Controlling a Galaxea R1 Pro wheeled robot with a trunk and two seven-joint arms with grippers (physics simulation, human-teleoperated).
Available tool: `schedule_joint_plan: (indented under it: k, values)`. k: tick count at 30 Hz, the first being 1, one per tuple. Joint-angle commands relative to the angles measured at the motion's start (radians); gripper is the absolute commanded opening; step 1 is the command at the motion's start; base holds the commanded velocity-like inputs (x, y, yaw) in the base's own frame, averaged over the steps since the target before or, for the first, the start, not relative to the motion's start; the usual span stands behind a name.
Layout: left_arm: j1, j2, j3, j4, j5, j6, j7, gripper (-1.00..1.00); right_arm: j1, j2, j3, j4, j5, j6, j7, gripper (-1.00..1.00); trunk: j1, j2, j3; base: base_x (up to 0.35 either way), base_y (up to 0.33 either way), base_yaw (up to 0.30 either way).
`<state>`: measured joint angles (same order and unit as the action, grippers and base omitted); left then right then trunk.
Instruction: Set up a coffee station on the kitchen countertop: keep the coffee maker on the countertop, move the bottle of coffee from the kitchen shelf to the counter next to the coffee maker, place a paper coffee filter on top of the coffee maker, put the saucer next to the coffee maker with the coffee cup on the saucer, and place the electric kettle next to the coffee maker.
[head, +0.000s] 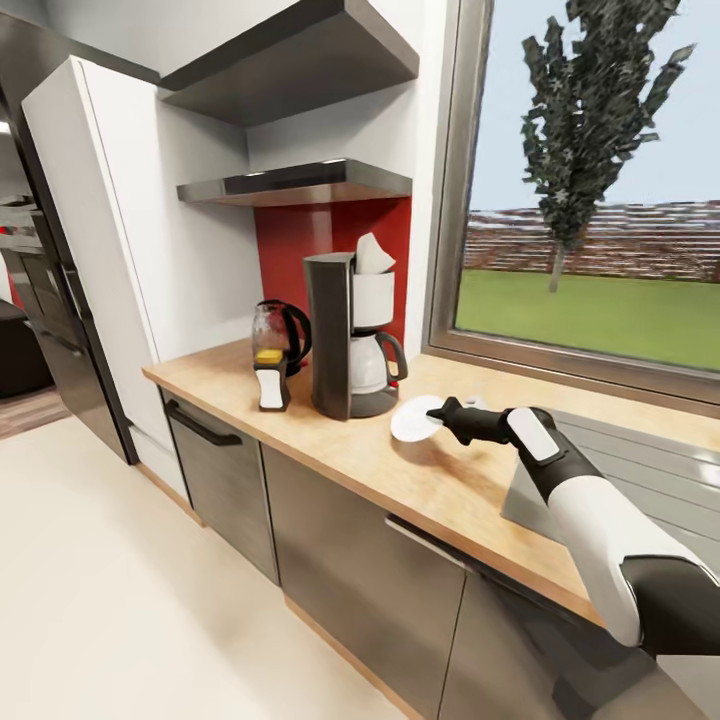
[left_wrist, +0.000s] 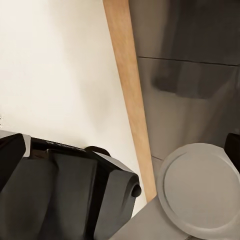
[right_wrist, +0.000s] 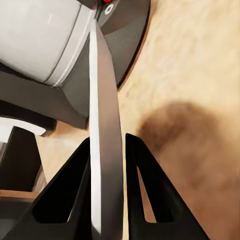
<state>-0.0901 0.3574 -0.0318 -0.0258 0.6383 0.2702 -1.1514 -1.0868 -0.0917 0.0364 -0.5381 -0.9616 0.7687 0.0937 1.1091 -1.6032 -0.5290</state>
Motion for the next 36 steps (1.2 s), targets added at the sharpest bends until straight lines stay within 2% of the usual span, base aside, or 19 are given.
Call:
schedule_joint_plan:
  k: [1, 16, 26, 36]
  values:
    - [0.000, 0.000, -0.003, 0.000, 0.006, 0.010, -0.003, 1.00, -0.001, -0.001, 0.003, 0.001, 0.003, 0.001, 0.008, -1.00, 0.000, -0.001, -0.001, 0.054, 0.042, 0.000]
    - [0.000, 0.002, -0.003, 0.000, 0.006, 0.012, -0.002, 1.00, -0.001, -0.002, 0.002, 0.003, 0.003, -0.022, 0.008, -1.00, 0.000, -0.001, -0.001, 0.039, 0.031, 0.000]
    - [0.000, 0.006, -0.003, 0.000, 0.006, 0.012, -0.002, 1.00, -0.001, -0.002, 0.002, 0.003, 0.003, -0.023, 0.008, -1.00, 0.023, -0.043, -0.020, 0.000, 0.000, 0.000]
    - [0.000, 0.006, -0.003, 0.000, 0.006, 0.012, -0.002, 1.00, -0.001, -0.002, 0.002, 0.005, 0.004, -0.023, 0.008, -1.00, 0.031, -0.057, -0.026, 0.000, 0.000, 0.000]
